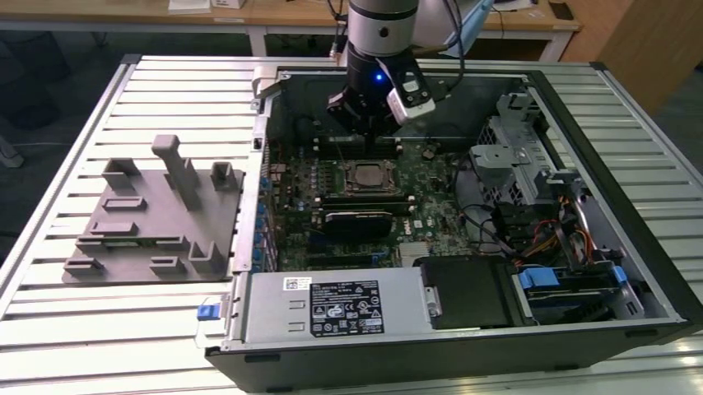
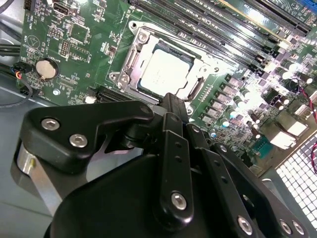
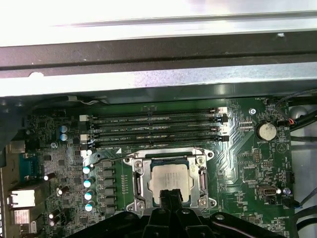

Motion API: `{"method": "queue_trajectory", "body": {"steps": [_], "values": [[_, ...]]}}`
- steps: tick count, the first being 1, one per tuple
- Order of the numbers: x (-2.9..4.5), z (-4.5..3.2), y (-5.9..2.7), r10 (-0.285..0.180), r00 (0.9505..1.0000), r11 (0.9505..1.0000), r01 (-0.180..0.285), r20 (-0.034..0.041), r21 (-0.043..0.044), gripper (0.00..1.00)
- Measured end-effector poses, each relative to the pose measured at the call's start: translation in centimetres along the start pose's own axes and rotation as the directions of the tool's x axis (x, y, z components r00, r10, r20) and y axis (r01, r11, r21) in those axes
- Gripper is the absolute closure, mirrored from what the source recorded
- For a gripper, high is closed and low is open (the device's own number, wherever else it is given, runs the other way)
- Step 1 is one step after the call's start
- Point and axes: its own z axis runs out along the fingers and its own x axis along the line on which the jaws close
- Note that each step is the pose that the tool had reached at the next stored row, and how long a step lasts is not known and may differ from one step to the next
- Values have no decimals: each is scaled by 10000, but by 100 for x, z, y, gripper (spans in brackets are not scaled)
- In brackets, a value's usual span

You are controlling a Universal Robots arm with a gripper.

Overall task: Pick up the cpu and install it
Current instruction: 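Install the first cpu locking lever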

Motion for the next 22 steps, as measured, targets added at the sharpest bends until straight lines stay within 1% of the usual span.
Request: {"method": "queue_trajectory", "body": {"steps": [8, 11, 18, 22], "values": [[0, 0, 0, -1, 10000, 10000, 1, 0, 0, 89], [12, -1, -1, 0, 10000, 10000, 0, -1, 0, 89], [117, -3, -11, 2, 10000, 10000, -2, -1, -18, 89], [190, -4, -18, 0, 10000, 10000, 0, -2, -31, 89]]}}
